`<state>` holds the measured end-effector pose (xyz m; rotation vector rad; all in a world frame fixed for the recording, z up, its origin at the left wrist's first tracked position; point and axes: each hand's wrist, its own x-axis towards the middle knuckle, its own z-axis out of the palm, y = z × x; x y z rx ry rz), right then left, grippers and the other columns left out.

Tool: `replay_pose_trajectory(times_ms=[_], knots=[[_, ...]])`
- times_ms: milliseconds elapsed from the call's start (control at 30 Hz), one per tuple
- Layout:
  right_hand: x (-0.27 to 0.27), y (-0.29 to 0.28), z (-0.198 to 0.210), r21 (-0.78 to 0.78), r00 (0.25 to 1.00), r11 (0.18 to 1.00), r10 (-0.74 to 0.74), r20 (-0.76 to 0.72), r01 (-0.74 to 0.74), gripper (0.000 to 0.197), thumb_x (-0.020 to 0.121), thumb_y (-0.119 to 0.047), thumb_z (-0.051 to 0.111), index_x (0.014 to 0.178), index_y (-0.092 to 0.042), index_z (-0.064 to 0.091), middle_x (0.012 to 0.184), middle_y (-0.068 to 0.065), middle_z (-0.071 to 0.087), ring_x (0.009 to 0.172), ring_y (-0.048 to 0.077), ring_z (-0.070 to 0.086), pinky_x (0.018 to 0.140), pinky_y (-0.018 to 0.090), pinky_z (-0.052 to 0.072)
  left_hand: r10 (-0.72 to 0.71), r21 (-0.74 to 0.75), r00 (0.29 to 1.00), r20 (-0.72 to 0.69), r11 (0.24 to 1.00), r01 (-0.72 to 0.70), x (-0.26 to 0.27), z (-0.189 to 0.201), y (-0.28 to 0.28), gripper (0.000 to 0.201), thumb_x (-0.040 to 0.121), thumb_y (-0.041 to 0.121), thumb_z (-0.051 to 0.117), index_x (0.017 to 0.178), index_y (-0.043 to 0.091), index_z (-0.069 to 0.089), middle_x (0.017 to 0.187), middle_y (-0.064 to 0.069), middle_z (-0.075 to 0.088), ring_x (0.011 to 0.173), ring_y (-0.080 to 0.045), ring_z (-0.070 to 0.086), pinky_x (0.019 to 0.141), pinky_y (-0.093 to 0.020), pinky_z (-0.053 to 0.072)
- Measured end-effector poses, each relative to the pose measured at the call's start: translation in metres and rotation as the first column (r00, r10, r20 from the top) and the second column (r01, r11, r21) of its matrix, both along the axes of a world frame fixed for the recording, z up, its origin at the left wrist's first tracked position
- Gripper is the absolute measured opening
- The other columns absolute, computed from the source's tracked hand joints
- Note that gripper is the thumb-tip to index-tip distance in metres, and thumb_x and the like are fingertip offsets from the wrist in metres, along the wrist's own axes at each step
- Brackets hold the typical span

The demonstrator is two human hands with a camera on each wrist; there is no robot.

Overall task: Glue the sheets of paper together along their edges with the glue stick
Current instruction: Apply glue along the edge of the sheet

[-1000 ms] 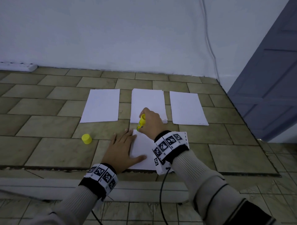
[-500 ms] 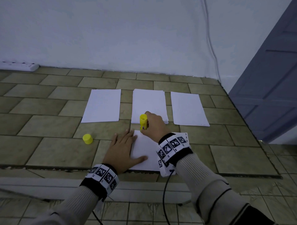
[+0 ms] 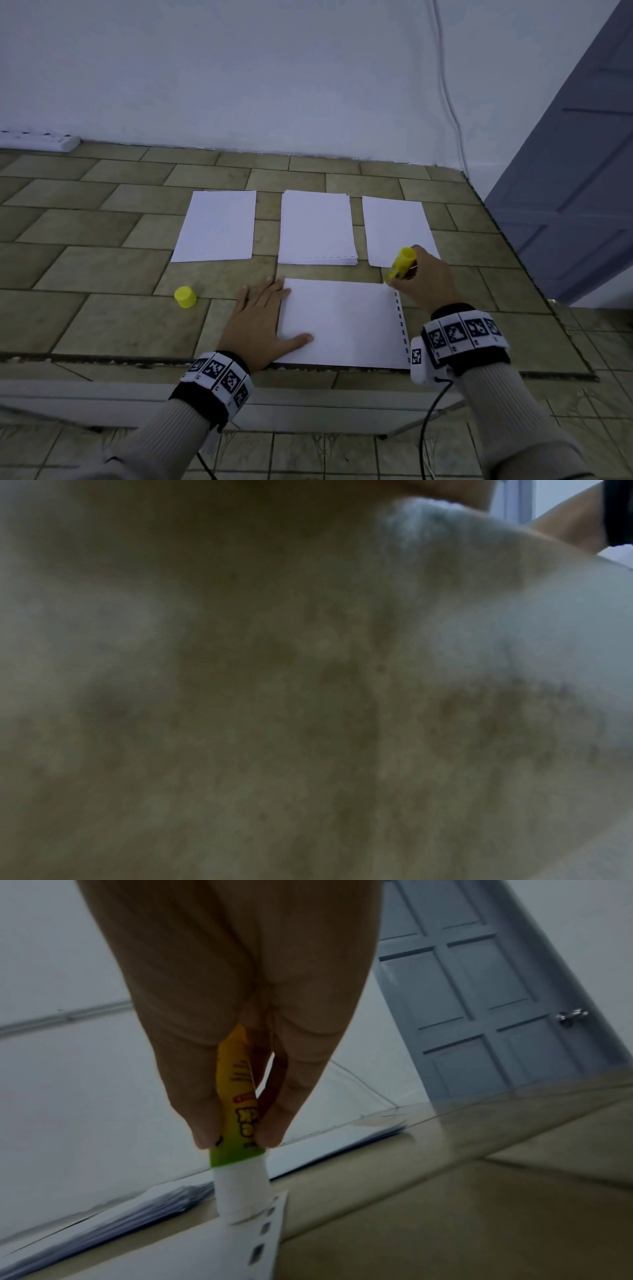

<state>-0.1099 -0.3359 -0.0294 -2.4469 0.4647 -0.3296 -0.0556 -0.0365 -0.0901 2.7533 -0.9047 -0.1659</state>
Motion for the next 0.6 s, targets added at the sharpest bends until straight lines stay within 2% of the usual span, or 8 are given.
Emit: replay_pose_trajectory(times_ms=[67,167,233,300,367,433,600], knots=[[-0.001,-0.004,0.001,0.002,1.0,1.0,-0.023,-0.011,0.023,0.025,0.071,-0.011,0.075,0.086,-0.005,0.056,0.079,0.008,0.066,0.075,0.026,0.065,0.07,0.037,0.055,-0.001,-0.012,1.0,-0.006,1.0,0.001,0.001,-0.001,0.0,0.117,0.061,0.098,0.008,0.151,0.025,0.022,0.163,0.01,0.007,0.149,-0.005,-0.003,0.121,-0.042,-0.007],[-0.002,0.013,0.006,0.118,0.999,0.993,-0.021,0.035,0.017,0.029,0.071,-0.01,0.077,0.088,-0.006,0.053,0.081,0.007,0.066,0.075,0.02,0.065,0.069,0.033,0.055,0.001,-0.021,1.0,-0.006,1.0,-0.002,0.0,-0.001,0.0,0.118,0.061,0.099,0.008,0.151,0.025,0.024,0.163,0.009,0.008,0.149,-0.005,-0.003,0.121,-0.042,-0.007],[-0.003,0.039,0.011,0.169,0.995,0.984,0.043,0.086,-0.057,0.03,0.071,-0.011,0.077,0.087,-0.007,0.052,0.08,0.005,0.066,0.073,0.017,0.064,0.068,0.027,0.053,0.001,-0.015,1.0,0.0,1.0,-0.001,0.0,-0.001,0.0,0.119,0.06,0.099,0.006,0.151,0.024,0.024,0.162,0.01,0.008,0.149,-0.005,-0.002,0.122,-0.042,-0.007],[-0.001,0.068,0.012,0.208,0.976,0.959,0.169,0.135,-0.194,0.024,0.071,-0.006,0.075,0.081,-0.006,0.053,0.076,0.004,0.065,0.07,0.016,0.061,0.067,0.025,0.052,0.002,-0.033,1.0,0.0,0.999,-0.002,0.001,-0.001,0.0,0.118,0.062,0.098,0.009,0.151,0.023,0.025,0.163,0.008,0.01,0.149,-0.006,0.0,0.122,-0.043,-0.005],[0.004,0.097,0.009,0.232,0.945,0.918,0.299,0.132,-0.322,0.018,0.072,-0.002,0.071,0.076,-0.004,0.054,0.074,0.006,0.062,0.069,0.019,0.06,0.068,0.035,0.053,0.003,-0.032,1.0,-0.001,0.999,-0.003,0.001,0.0,-0.001,0.117,0.064,0.097,0.014,0.152,0.022,0.024,0.163,0.007,0.01,0.149,-0.007,0.0,0.122,-0.043,-0.004],[0.01,0.119,0.004,0.195,0.926,0.905,0.37,0.079,-0.378,0.018,0.073,-0.006,0.07,0.079,-0.006,0.053,0.078,0.008,0.062,0.072,0.023,0.059,0.07,0.043,0.052,0.0,-0.024,1.0,0.004,1.0,0.0,0.001,-0.001,-0.001,0.115,0.066,0.095,0.018,0.153,0.02,0.022,0.163,0.007,0.01,0.149,-0.008,0.001,0.122,-0.044,-0.004],[0.02,0.149,-0.001,0.095,0.894,0.891,0.447,-0.006,-0.445,0.021,0.077,-0.007,0.067,0.091,-0.006,0.052,0.092,0.014,0.057,0.084,0.029,0.055,0.074,0.043,0.048,-0.038,-0.144,0.998,0.051,0.989,0.045,0.0,-0.002,0.0,0.115,0.066,0.097,0.011,0.152,0.022,0.026,0.159,0.002,0.027,0.149,-0.015,0.015,0.121,-0.049,0.003]])
